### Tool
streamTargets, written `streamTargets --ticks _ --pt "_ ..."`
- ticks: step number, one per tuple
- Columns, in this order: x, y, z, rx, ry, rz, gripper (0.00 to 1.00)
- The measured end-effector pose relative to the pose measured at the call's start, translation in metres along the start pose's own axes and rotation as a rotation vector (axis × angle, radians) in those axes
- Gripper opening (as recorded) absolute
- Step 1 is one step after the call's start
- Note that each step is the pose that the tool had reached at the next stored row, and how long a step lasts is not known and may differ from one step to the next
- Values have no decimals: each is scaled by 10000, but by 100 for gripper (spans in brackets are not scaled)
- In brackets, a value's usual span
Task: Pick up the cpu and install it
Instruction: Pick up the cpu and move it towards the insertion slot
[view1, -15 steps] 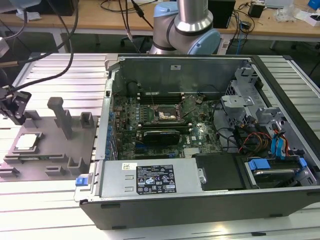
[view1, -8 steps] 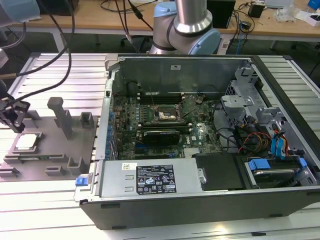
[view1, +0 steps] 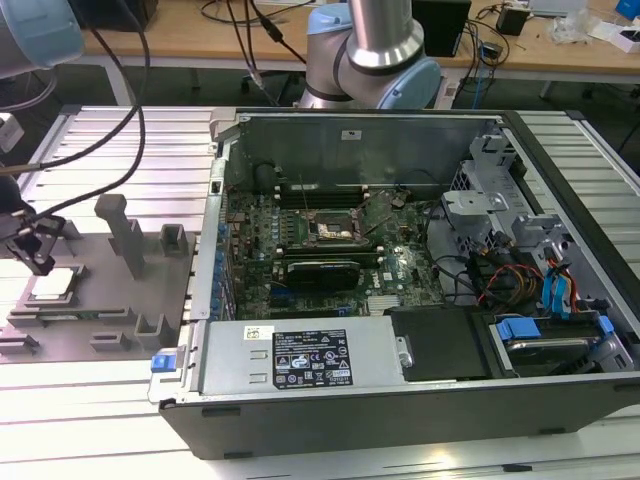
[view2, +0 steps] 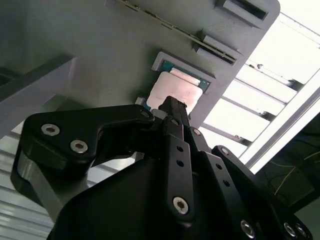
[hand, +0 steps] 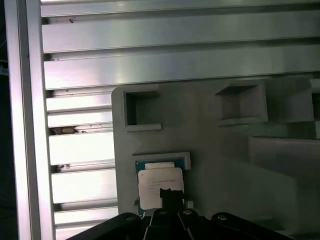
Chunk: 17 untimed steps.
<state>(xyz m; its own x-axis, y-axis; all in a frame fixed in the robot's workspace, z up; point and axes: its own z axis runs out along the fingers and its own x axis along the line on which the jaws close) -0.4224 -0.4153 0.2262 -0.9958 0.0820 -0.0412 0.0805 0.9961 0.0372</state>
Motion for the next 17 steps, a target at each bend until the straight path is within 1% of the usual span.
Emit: streamTargets --ticks 10,17 --pt "60 -12 189 -1 0 -1 11" --pt "61 -11 189 0 1 0 11"
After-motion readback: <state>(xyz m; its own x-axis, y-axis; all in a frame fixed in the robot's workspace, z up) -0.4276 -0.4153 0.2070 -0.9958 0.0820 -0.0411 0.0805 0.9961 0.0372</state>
